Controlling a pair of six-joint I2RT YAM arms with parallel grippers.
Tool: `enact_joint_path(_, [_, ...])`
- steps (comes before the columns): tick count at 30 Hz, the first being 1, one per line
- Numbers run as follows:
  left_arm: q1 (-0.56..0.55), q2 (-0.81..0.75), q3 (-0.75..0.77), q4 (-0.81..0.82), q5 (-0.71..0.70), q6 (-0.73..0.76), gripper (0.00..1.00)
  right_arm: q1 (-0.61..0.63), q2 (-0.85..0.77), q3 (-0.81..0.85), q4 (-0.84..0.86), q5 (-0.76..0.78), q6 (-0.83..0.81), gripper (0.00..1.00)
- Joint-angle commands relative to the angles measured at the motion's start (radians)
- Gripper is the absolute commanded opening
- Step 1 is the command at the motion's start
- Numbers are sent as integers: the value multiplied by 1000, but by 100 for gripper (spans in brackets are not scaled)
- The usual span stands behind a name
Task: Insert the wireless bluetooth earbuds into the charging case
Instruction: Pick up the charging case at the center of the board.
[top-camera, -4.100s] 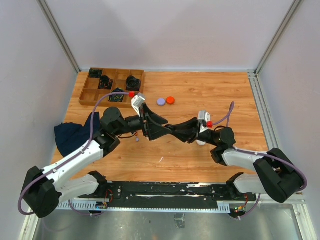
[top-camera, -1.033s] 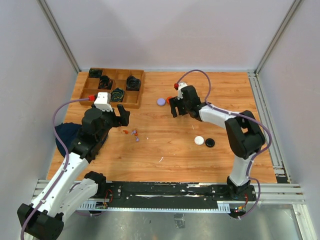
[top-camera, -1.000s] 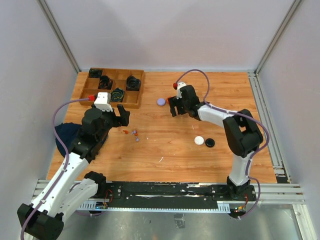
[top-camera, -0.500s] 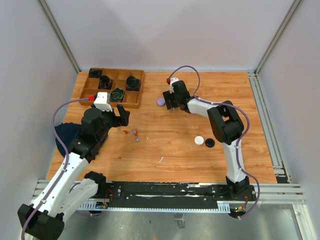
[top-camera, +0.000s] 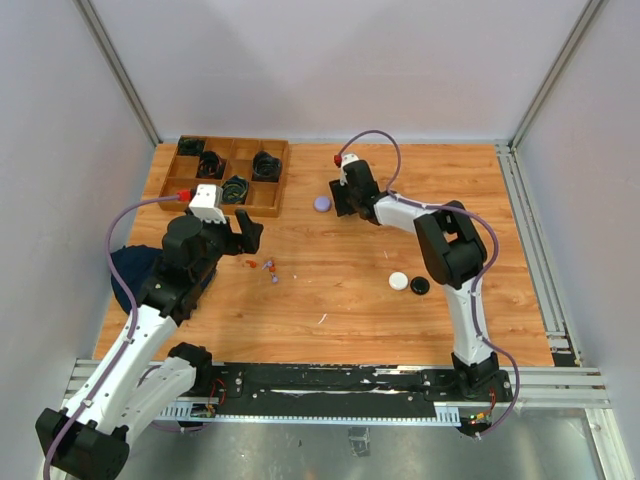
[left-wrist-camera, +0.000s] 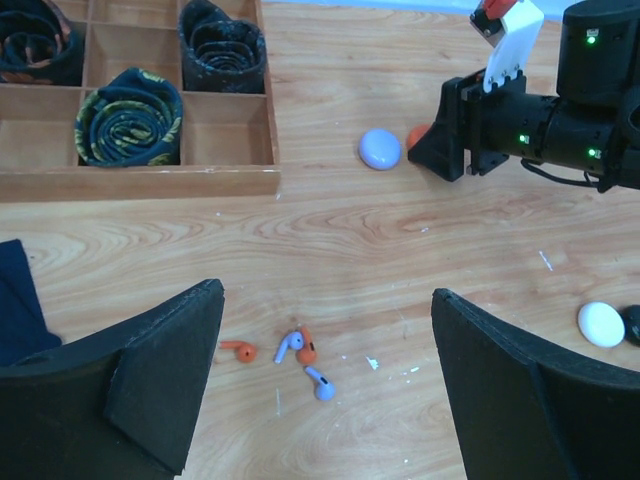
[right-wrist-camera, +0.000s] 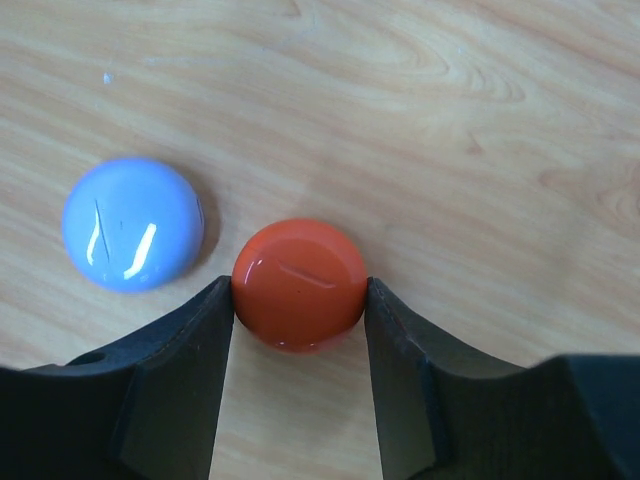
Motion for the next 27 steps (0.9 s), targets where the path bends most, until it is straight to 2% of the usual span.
enact_joint_path(1, [8, 4, -8, 44, 55, -22, 90, 36, -99, -121, -28, -12, 19, 40])
enact_joint_path(6, [9, 35, 7, 32, 110, -76, 90, 60, -261, -289, 13, -46, 20, 40])
enact_joint_path(14, [9, 84, 9, 41, 281, -220, 90, 120, -530, -567, 115, -71, 33, 39])
enact_joint_path(22, [8, 142, -59, 169, 485, -366, 90, 202, -769, -750, 202, -72, 5, 40])
enact_joint_path(27, [-5, 179, -92, 249, 575, -448, 90, 261, -891, -834, 288, -72, -69, 41])
